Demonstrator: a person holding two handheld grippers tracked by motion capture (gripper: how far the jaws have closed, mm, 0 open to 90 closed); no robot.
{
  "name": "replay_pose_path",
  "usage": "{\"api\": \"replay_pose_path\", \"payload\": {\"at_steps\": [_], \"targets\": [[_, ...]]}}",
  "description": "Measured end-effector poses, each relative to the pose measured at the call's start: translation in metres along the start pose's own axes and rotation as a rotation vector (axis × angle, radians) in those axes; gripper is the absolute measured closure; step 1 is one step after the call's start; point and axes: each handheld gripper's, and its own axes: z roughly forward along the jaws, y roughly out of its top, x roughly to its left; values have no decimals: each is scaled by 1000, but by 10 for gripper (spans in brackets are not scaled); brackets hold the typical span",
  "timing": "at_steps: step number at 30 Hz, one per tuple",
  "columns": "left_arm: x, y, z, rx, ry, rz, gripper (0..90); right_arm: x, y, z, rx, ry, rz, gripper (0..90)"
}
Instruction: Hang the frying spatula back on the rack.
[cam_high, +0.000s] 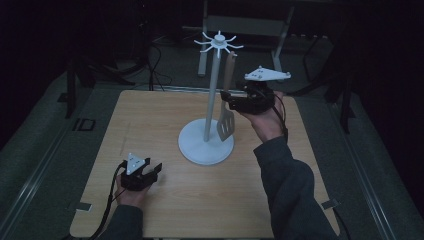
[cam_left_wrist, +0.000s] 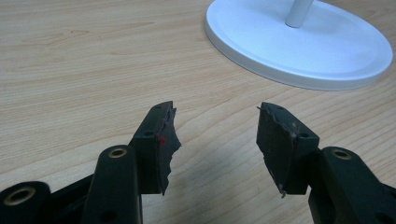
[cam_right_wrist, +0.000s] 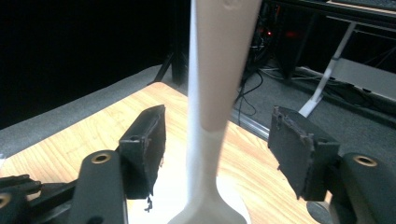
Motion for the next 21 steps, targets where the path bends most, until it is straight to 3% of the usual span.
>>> {"api": "replay_pose_path", "payload": {"at_steps": [21], "targets": [[0, 0, 0, 2, 0, -4, 470, -15, -24, -10, 0, -14, 38, 325]]}}
